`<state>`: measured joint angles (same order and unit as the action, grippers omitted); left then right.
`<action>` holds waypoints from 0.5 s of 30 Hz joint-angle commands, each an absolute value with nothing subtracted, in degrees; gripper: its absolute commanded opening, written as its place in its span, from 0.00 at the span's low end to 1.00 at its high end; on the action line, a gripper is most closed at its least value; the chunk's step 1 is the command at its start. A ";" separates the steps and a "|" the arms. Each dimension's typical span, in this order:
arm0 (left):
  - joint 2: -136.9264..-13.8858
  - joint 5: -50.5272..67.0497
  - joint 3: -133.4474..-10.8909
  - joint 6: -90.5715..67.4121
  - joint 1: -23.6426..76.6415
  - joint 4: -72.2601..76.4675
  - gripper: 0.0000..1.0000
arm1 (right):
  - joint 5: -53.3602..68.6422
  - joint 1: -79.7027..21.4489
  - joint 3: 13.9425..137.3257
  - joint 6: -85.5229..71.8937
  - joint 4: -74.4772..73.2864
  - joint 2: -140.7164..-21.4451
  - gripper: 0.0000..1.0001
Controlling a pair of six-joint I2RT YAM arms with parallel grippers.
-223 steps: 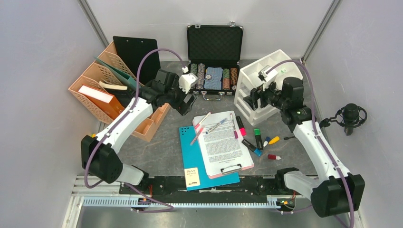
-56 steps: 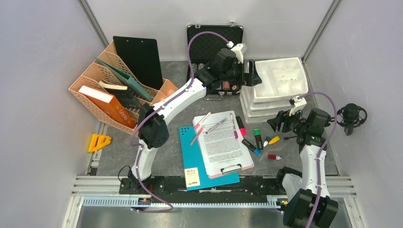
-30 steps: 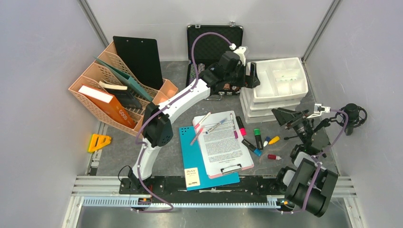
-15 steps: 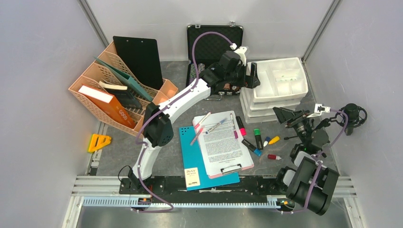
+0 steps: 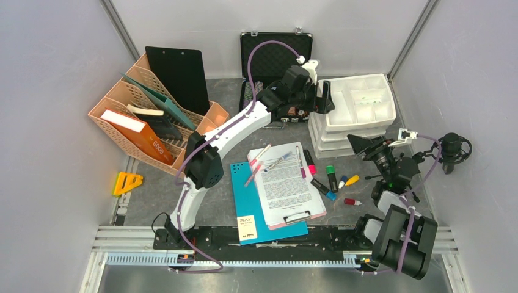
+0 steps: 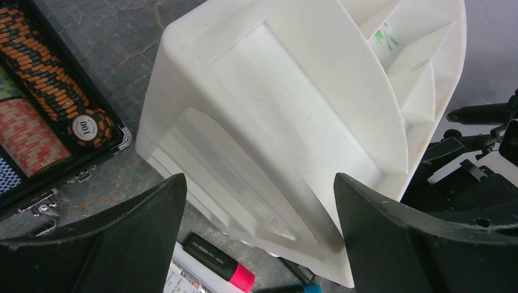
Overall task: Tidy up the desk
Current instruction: Move the storage box to the center of the board.
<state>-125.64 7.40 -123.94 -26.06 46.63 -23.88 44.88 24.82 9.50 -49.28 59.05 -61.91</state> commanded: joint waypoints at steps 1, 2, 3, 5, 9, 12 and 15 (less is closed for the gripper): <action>-126.65 6.14 -125.94 -23.09 46.82 -24.70 0.94 | 43.34 24.04 11.76 -50.31 63.71 -63.98 0.74; -126.63 6.22 -125.92 -23.11 46.85 -24.70 0.94 | 43.33 23.87 11.74 -50.93 64.80 -64.68 0.74; -126.65 6.24 -125.95 -23.02 46.85 -24.71 0.94 | 43.40 23.61 11.72 -51.46 65.72 -65.34 0.74; -126.65 6.41 -125.95 -22.94 46.84 -24.61 0.94 | 43.49 23.47 11.41 -53.25 68.72 -66.83 0.74; -126.83 6.59 -125.77 -22.85 46.84 -24.61 0.94 | 43.85 23.29 11.30 -57.01 75.61 -69.39 0.74; -127.08 6.96 -125.77 -22.94 46.79 -24.52 0.94 | 44.25 23.20 11.55 -58.97 79.36 -71.37 0.74; -127.14 7.08 -125.77 -22.85 46.76 -24.61 0.94 | 44.65 23.20 11.52 -62.20 84.54 -73.98 0.74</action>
<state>-125.99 7.60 -124.11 -26.02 46.74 -23.88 44.53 23.44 9.67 -57.01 73.67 -71.35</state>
